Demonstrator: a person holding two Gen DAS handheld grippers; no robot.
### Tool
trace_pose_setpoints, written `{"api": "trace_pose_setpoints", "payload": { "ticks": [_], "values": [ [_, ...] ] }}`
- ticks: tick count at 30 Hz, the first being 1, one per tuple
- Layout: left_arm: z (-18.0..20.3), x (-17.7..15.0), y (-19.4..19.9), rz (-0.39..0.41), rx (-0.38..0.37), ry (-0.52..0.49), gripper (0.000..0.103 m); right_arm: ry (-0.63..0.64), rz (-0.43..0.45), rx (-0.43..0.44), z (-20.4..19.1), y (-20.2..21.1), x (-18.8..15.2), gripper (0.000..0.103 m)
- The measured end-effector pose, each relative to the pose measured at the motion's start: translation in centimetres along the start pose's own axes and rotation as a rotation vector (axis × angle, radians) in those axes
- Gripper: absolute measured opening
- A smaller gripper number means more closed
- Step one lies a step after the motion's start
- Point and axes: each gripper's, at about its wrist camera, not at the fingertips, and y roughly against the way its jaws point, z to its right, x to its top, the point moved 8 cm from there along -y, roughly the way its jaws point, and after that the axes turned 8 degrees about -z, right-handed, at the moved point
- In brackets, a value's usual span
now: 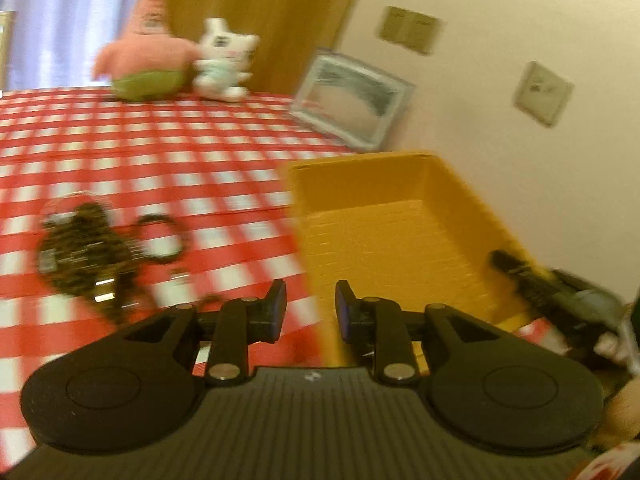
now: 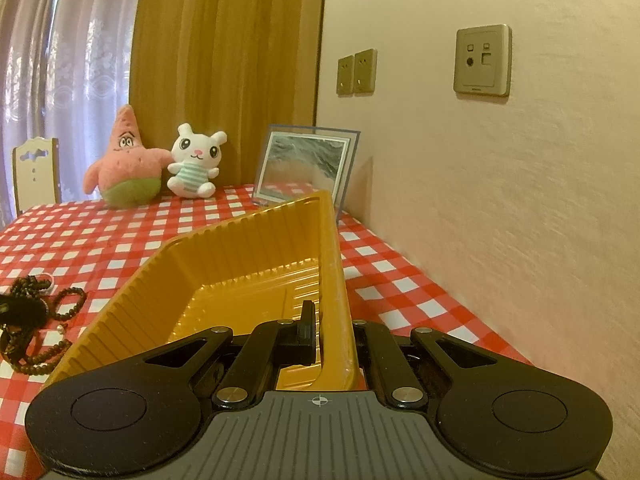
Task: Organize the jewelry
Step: 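Grasp the silver watch from the bead pile with the left gripper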
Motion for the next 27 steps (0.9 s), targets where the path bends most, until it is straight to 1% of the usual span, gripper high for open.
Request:
{"api": "trace_pose_setpoints", "payload": {
  "ticks": [7,10,16,27],
  "values": [
    [-6.0,-2.1,1.5,-0.017,0.178,0.065,0.023,-0.005,0.005,-0.014,0.2,-0.2,-0.2,0.005],
    [-7.8,-2.7,1.6,-0.028,0.23,0.084,0.023,-0.004,0.003,-0.017,0.1,-0.2,-0.2,0.005],
    [-8.5,-3.1,1.2,-0.038,0.264,0.087,0.023,0.001,-0.002,-0.022,0.1,-0.3,-0.2,0.005],
    [-9.5,-1.4,-1.2,-0.033,0.337,-0.004,0.023,0.006,-0.01,-0.025,0.3,-0.6,-0.3,0.005]
  ]
}}
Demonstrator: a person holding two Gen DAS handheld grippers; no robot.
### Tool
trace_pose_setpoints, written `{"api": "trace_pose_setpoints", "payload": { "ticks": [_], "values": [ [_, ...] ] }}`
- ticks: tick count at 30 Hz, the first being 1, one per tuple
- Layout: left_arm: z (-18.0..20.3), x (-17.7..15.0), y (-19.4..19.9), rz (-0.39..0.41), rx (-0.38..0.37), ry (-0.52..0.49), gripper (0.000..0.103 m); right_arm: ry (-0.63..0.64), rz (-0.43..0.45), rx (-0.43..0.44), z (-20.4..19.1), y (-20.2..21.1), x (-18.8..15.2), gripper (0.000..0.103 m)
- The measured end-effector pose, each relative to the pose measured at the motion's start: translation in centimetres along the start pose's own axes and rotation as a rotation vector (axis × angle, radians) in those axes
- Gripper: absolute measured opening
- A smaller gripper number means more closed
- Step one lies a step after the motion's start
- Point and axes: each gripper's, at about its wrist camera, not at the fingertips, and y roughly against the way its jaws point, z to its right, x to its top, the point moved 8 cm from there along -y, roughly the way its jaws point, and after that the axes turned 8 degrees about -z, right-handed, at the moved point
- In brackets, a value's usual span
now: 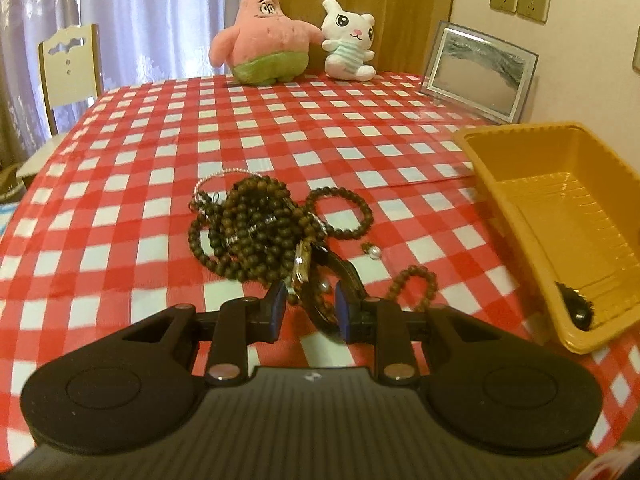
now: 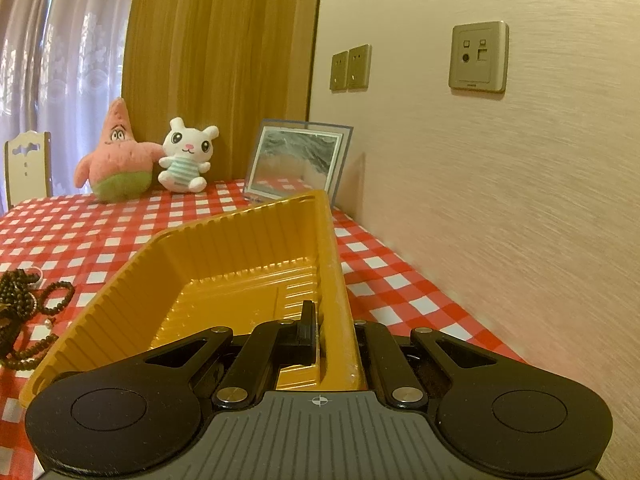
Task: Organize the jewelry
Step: 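Grasp the silver watch from the bead pile with the left gripper, then carry the watch into the orange tray and open the left gripper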
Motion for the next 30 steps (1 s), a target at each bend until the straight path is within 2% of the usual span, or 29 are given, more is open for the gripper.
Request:
{"api": "trace_pose_setpoints", "payload": {
  "ticks": [13,14,17,18,24,30],
  "values": [
    [0.2,1.5,-2.8,0.009,0.047,-0.072,0.023,0.002,-0.004,-0.002,0.1,-0.2,0.0,0.005],
    [0.3,1.4,-3.0,0.01,0.051,-0.079,0.022,0.002,-0.004,-0.002,0.1,-0.2,0.0,0.005],
    [0.5,1.4,-3.0,0.017,0.059,-0.09,0.008,0.001,-0.005,-0.002,0.1,-0.3,0.0,0.005],
    [0.5,1.4,-3.0,0.019,0.062,-0.095,0.008,0.001,-0.005,-0.002,0.1,-0.3,0.0,0.005],
    [0.6,1.4,-2.0,0.042,0.052,-0.104,0.008,0.003,-0.003,0.0,0.1,-0.2,-0.1,0.005],
    [1.7,2.9,0.9,0.102,-0.013,-0.083,0.008,0.004,0.001,0.001,0.0,-0.3,0.0,0.005]
  ]
}}
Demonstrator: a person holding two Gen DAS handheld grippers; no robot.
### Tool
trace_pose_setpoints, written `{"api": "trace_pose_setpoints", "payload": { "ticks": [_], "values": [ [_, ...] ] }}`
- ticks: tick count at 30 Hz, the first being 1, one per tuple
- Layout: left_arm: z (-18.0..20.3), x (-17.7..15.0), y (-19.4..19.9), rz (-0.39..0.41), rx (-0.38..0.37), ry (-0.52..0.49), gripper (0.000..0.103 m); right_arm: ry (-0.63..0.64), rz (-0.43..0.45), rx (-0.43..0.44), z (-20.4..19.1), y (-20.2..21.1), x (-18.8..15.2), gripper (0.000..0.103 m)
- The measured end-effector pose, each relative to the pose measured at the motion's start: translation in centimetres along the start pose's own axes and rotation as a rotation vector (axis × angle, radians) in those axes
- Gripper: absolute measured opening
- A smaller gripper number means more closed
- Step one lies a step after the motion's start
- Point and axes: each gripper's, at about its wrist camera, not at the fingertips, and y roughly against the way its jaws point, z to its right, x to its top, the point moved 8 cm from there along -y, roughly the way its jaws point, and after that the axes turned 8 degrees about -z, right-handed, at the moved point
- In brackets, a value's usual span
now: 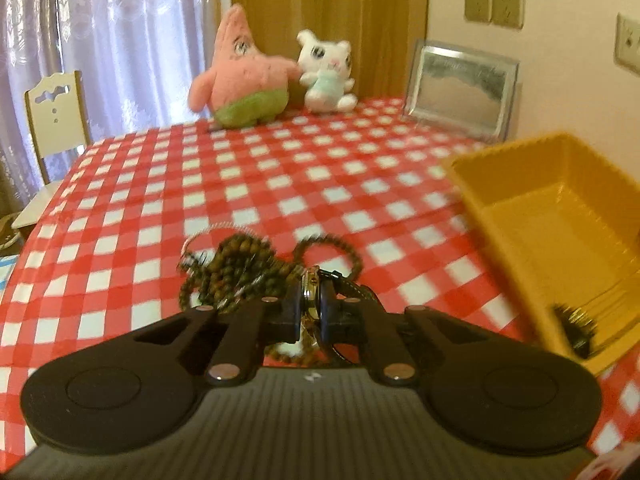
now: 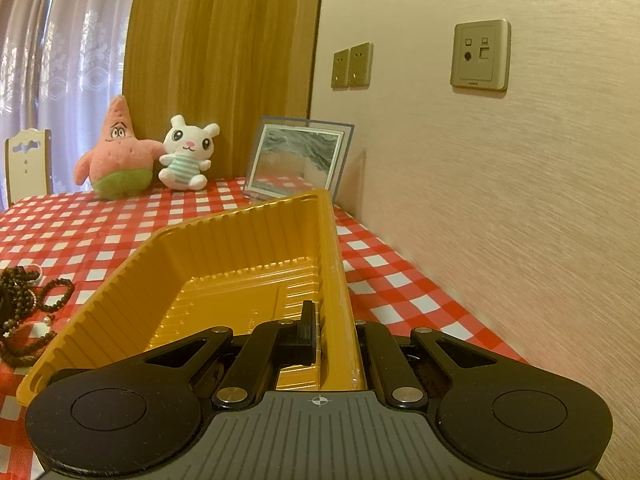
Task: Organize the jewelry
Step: 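Carry the watch into the orange tray and open the left gripper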
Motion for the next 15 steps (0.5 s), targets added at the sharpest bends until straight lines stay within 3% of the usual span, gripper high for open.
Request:
{"api": "trace_pose_setpoints", "payload": {
  "ticks": [8,15],
  "values": [
    [6.6,3.0,1.9,0.066,-0.174,-0.028,0.008,0.004,0.005,0.004,-0.3,0.2,0.0,0.005],
    [13.3,3.7,-0.8,0.01,-0.274,-0.092,0.008,0.004,0.01,0.013,-0.5,0.5,0.1,0.005]
  ]
}}
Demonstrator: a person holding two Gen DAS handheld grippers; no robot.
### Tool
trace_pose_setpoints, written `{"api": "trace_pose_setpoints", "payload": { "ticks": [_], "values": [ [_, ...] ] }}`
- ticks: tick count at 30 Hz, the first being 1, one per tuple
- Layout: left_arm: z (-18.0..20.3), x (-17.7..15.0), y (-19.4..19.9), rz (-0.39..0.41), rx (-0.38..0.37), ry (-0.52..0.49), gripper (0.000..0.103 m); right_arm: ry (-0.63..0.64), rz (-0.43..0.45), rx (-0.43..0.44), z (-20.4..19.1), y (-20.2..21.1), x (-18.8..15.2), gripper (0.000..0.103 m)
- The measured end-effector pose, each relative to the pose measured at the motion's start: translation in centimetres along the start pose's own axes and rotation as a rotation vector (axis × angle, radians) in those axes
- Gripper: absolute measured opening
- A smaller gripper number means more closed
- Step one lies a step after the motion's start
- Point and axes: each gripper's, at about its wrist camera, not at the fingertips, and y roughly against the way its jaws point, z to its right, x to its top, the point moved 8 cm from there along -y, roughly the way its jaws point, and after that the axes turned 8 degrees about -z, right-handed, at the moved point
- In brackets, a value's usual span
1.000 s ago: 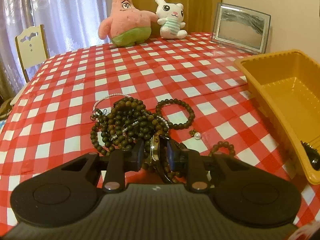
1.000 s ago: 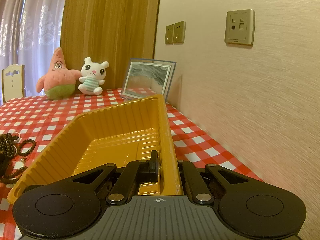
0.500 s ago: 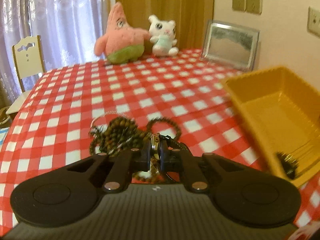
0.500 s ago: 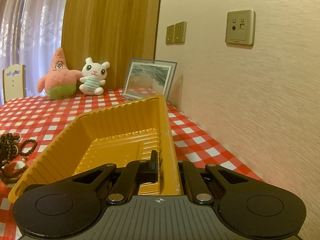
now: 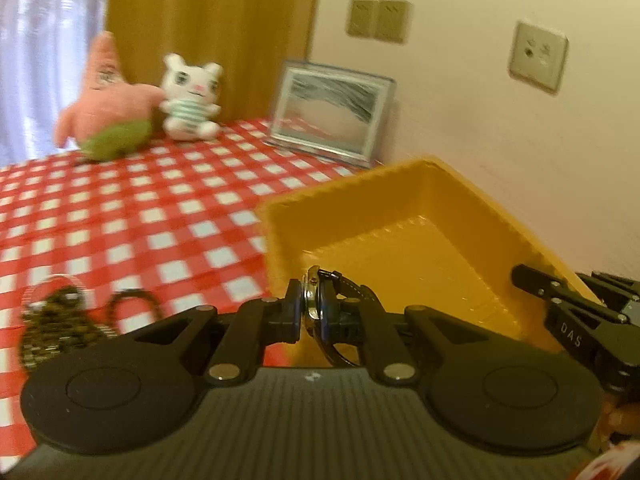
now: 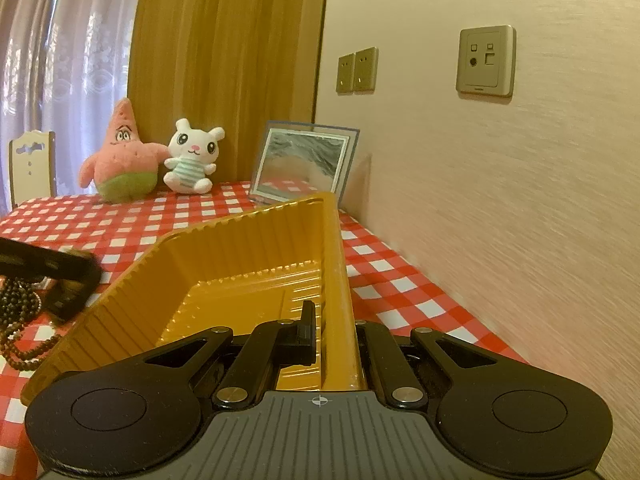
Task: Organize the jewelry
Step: 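Carry the watch into the orange tray and open the left gripper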
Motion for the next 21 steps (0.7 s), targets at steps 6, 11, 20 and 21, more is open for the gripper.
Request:
{"api": "trace_pose_setpoints", "payload": {
  "ticks": [6,11,20,21],
  "values": [
    [1.5,-0.8,-3.6,-0.091,-0.033,0.003,0.008,-0.001,0.004,0.004,0.0,0.2,0.0,0.005],
    [1.3,-1.3,-5.2,-0.132,-0.035,0.021,0.009,-0.001,0.004,0.004,-0.1,0.2,0.0,0.005],
    [0.4,-0.9,-2.9,-0.083,-0.076,0.067,0.017,0.003,0.002,0.005,-0.2,0.3,0.0,0.005],
    [0.1,-1.1,-2.2,-0.071,-0.08,0.077,0.018,0.003,0.003,0.005,-0.2,0.2,0.0,0.005]
  ]
}}
